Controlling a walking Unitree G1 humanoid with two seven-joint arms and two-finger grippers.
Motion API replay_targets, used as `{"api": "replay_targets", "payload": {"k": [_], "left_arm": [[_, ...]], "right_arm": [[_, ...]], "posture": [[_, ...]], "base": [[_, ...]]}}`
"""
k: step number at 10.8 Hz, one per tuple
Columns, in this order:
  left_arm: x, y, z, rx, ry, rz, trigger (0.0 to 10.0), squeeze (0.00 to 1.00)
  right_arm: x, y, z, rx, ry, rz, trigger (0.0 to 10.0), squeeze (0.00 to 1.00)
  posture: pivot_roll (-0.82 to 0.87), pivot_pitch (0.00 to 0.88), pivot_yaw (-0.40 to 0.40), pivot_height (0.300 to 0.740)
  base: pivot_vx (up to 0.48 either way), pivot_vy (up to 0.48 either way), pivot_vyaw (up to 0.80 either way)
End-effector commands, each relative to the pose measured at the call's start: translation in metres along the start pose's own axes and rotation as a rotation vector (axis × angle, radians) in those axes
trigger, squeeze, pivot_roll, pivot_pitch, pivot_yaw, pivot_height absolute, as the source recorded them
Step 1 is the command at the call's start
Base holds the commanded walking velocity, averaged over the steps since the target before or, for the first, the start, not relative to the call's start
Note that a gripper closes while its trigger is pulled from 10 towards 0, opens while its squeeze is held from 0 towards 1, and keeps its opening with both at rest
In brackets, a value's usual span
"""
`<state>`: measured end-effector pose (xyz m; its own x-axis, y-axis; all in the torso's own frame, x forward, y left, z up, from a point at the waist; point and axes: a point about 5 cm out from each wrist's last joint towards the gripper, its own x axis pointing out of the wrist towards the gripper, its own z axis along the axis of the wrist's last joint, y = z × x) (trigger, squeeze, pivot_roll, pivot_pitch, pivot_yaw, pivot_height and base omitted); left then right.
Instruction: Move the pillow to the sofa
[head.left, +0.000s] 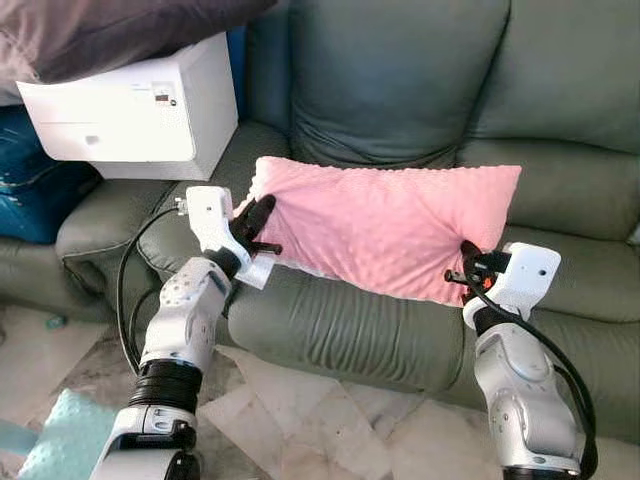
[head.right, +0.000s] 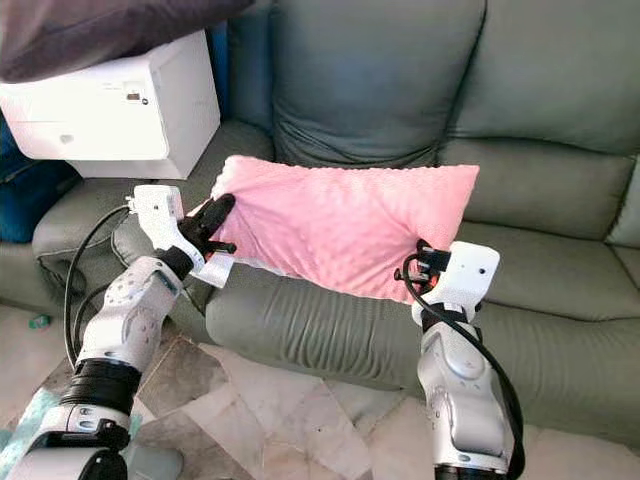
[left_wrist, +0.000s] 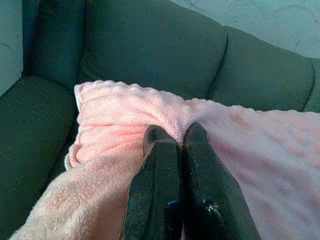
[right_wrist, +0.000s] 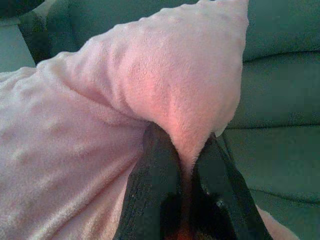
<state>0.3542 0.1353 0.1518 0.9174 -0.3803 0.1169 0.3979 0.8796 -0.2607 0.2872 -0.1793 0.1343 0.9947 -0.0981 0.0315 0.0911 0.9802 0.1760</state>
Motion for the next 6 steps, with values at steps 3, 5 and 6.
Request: {"api": "replay_targets", "payload": {"k": [3, 5, 6], "left_arm": [[-0.0012, -0.0033, 0.0026, 0.008, -0.010, -0.024, 10.0, 0.00], [-0.0013, -0.0036, 0.0022, 0.006, -0.007, -0.027, 10.0, 0.00], [-0.0015, -0.0038, 0.0019, 0.005, -0.006, -0.027, 10.0, 0.00]], "right_arm": [[-0.0023, -0.0024, 0.0056, 0.010, -0.011, -0.009, 10.0, 0.00], [-0.0030, -0.0027, 0.0048, 0.009, -0.002, -0.010, 10.0, 0.00], [-0.0034, -0.0032, 0.0045, 0.008, -0.001, -0.012, 10.0, 0.00]], "posture": [[-0.17, 0.084, 0.000, 0.740], [-0.17, 0.087, -0.001, 0.740], [-0.17, 0.088, -0.001, 0.740]], "base": [[0.000, 0.000, -0.53], [0.000, 0.000, -0.80], [0.000, 0.000, -0.80]]}}
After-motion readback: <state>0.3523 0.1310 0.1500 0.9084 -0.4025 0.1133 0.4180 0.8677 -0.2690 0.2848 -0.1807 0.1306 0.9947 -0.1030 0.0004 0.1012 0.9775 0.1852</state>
